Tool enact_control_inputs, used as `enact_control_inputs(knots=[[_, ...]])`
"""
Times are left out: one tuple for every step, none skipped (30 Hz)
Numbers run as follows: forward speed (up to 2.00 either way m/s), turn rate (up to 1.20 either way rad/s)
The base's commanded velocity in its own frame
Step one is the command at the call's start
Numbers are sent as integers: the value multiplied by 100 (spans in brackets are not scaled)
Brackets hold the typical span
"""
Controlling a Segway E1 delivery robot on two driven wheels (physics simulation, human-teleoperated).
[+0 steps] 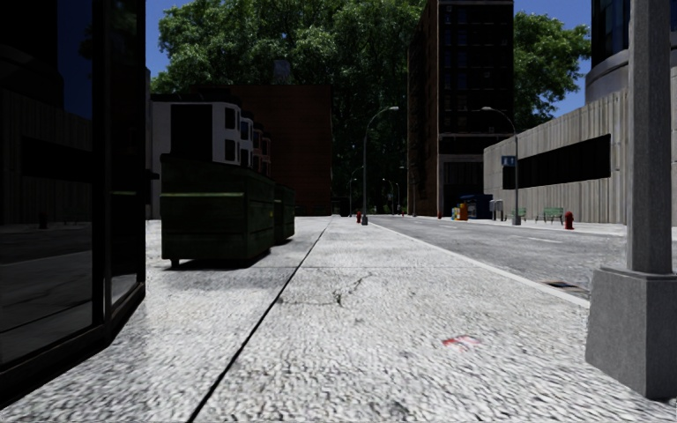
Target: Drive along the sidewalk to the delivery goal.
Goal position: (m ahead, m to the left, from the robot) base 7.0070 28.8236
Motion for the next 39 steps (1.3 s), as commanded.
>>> enact_control_inputs(knots=[[200,0],[200,0],[200,0],[200,0],[200,0],[200,0],[200,0],[200,0],[200,0],[200,0],[200,0],[200,0],[200,0],[200,0],[200,0],[200,0],[200,0],[200,0],[200,0],[200,0],[200,0],[200,0],[200,0],[200,0],[200,0],[200,0],[200,0],[200,0],[200,0],[200,0],[200,0],[200,0],[200,0],[200,0],[200,0],[200,0],[200,0],[200,0],[200,0]])
